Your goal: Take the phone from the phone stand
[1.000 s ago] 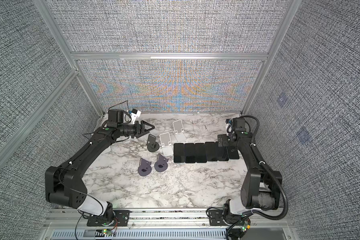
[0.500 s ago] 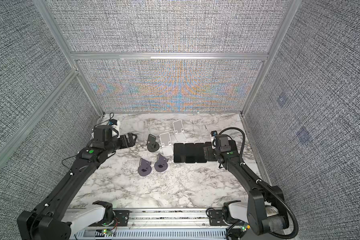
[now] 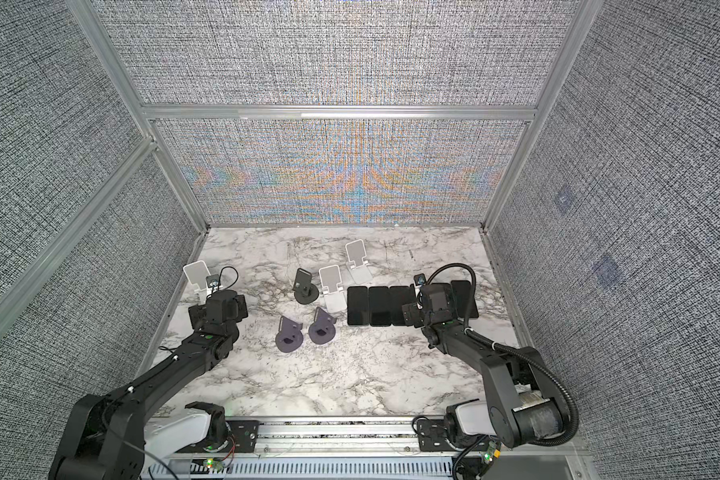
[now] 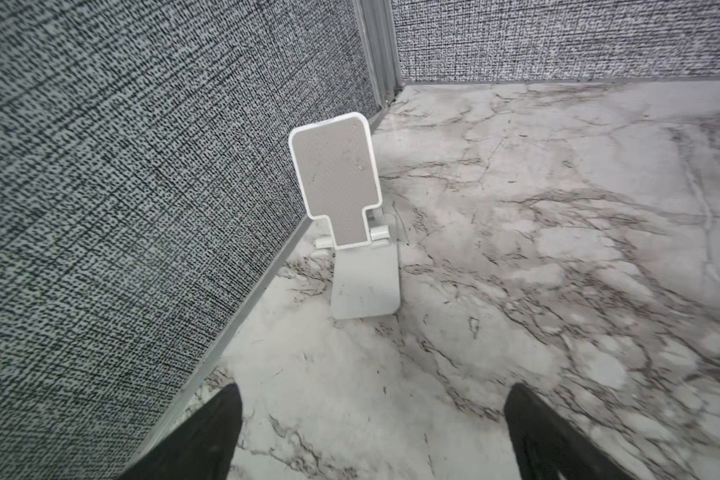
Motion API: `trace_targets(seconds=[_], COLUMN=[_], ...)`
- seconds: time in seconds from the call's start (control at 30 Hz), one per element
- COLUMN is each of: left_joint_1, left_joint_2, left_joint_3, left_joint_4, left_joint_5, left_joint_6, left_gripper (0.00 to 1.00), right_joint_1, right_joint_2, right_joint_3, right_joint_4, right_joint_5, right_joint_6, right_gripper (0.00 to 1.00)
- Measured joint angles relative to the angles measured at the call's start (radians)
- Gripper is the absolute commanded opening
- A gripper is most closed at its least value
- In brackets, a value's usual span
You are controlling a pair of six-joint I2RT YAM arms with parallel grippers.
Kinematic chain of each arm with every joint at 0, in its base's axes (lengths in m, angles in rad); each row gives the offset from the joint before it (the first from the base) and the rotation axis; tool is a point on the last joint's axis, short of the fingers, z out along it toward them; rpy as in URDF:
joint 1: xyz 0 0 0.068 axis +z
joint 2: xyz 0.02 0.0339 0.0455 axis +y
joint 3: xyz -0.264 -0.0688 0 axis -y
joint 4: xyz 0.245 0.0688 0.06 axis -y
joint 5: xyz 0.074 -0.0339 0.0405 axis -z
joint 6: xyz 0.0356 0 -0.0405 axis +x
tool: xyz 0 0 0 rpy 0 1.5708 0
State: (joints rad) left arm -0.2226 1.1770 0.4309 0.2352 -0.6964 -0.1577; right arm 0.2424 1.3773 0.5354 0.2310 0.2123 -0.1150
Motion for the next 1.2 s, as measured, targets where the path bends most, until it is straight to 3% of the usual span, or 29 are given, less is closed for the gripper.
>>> trace_targets(seconds=[0.23, 0.43, 0.87, 1.2], left_joint_1=[0.029, 0.039, 0.062, 0.120], left_joint_2=[0.230, 0.359, 0.304, 0.305], left_joint_3=[0.005, 0.077, -0.103, -0.108], left_joint_4=[0.317, 0.437, 0.648, 0.713], left_joint_5=[-0.014, 0.007, 0.127, 0.269], left_joint_6=[0.085, 0.135, 0.158, 0.150], left_gripper=[0.99, 0.99, 1.00, 0.99], right_joint_1=[0.000, -0.007, -0.128, -0.201], right_joint_2=[0.055, 0.114, 0.141, 0.142], right_joint_3=[0.002, 0.035, 0.015, -0.006], right_joint_4=[0.128, 0.201, 0.288, 0.342], right_joint_5=[0.029, 0.011, -0.096, -0.220], right_joint_6=[-0.042, -0.057, -0.017, 0.051], right_gripper=[0.99, 0.99, 0.99, 0.99])
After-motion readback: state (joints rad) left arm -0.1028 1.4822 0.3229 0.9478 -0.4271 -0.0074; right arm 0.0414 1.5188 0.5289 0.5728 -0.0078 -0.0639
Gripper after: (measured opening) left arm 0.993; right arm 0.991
